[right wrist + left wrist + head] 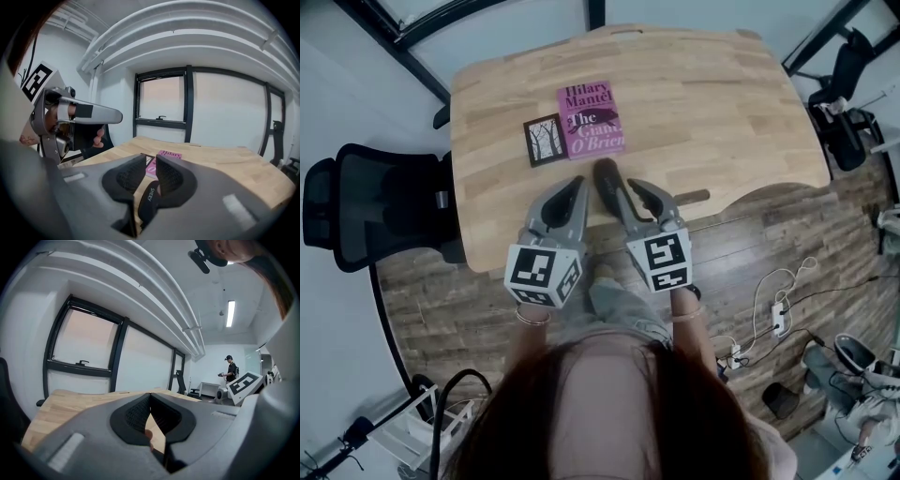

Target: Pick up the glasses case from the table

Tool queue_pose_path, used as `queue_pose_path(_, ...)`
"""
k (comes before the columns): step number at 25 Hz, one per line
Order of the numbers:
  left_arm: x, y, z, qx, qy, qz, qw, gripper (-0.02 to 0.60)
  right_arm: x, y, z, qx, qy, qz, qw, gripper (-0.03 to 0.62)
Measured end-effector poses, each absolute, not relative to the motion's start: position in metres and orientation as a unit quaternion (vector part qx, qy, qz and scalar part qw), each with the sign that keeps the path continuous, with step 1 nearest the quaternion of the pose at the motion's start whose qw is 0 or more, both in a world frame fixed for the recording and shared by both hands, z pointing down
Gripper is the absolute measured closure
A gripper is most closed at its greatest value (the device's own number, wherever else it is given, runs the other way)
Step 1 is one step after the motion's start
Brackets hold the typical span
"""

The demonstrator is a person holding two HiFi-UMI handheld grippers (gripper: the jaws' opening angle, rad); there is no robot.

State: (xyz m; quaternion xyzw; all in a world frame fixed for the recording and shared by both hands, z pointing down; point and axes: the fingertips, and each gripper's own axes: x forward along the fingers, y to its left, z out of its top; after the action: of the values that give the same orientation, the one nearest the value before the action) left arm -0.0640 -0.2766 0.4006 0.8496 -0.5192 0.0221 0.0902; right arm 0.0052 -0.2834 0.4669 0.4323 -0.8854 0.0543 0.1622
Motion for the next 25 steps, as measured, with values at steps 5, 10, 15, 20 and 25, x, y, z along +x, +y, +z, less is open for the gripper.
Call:
queue_pose_path(5, -0.069, -0.295, 0.410, 0.848, -0.519, 0.026, 0.100, 0.572, -0.004, -0.297, 0.487, 0.415, -0.889, 0.067, 0.183, 0.496)
queue_pose_path(10, -0.072, -0.312, 0.421, 0.846, -0.521, 0.029, 0.108, 0.572, -0.009, -0.311, 0.508, 0.410, -0.887, 0.079, 0.198, 0.462)
queue_pose_path(15, -0.073, -0.326, 0.433, 0.847, -0.518, 0.035, 0.117, 0.572, -0.016, -0.319, 0.530, 0.398, -0.887, 0.091, 0.216, 0.433)
queue_pose_path(20, -0.072, -0.336, 0.443, 0.846, -0.517, 0.041, 0.124, 0.572, -0.020, -0.327, 0.549, 0.389, -0.885, 0.099, 0.234, 0.416)
queue_pose_path(25, -0.077, -0.339, 0.448, 0.843, -0.520, 0.049, 0.129, 0.572, -0.023, -0.333, 0.563, 0.384, -0.883, 0.106, 0.247, 0.394)
